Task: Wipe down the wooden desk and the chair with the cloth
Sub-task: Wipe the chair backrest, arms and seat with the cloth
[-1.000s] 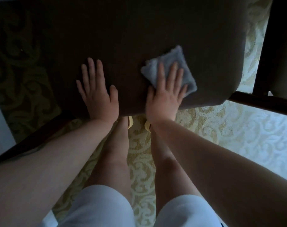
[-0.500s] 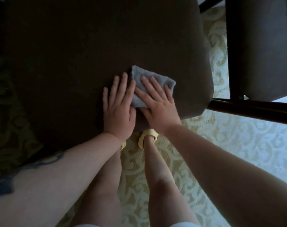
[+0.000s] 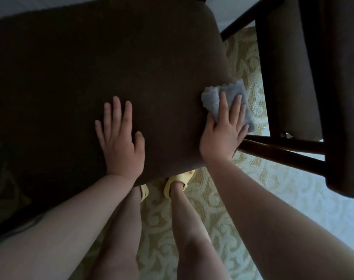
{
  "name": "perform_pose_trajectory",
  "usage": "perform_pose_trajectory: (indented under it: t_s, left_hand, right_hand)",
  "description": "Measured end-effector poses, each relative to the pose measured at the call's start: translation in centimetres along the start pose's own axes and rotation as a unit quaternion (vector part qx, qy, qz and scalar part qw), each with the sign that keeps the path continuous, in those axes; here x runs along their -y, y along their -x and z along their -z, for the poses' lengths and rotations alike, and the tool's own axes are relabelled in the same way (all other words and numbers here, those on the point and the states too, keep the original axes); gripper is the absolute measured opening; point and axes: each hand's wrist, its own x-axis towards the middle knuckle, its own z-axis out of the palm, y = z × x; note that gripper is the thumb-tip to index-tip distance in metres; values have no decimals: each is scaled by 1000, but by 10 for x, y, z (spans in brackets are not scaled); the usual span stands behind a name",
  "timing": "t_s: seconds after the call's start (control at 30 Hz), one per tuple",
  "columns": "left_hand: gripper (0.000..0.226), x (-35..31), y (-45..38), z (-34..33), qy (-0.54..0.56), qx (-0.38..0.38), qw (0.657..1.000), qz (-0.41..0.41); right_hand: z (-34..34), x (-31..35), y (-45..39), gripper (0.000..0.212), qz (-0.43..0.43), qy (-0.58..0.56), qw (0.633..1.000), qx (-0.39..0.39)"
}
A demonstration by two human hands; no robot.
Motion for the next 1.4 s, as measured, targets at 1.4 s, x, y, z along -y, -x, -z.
perform_pose_trajectory:
  t_s: [1.4]
  left_hand:
    - [56,-28,-141,18,-65,5,998,-22]
  right_hand:
    - [-11,121,-116,54,412,157,893,89]
